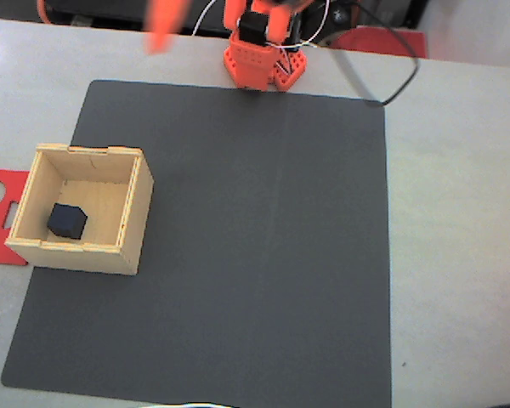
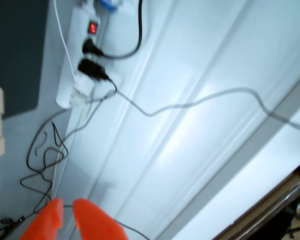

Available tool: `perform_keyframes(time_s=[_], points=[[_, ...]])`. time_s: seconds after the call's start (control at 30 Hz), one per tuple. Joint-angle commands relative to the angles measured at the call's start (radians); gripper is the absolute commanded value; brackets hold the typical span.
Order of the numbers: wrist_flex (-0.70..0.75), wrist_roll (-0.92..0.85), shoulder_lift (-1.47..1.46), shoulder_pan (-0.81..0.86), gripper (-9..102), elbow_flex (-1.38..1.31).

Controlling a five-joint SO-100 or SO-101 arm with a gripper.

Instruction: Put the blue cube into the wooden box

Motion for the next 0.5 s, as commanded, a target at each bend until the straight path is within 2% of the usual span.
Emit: perform_keyframes(time_s=[0.0,0.07,0.23,0.4,0.47], points=[[0.067,0.041,0.161,-0.041,0,0.081],[0.044,0.049,0.253,-0.037,0,0.170],[-0.138,-0.003,0.695,-0.040,0,0.607],[-0.179,-0.074,1.080,-0.005,0,0.890],[-0.152,-0.072,1.137,-0.003,0,0.928]])
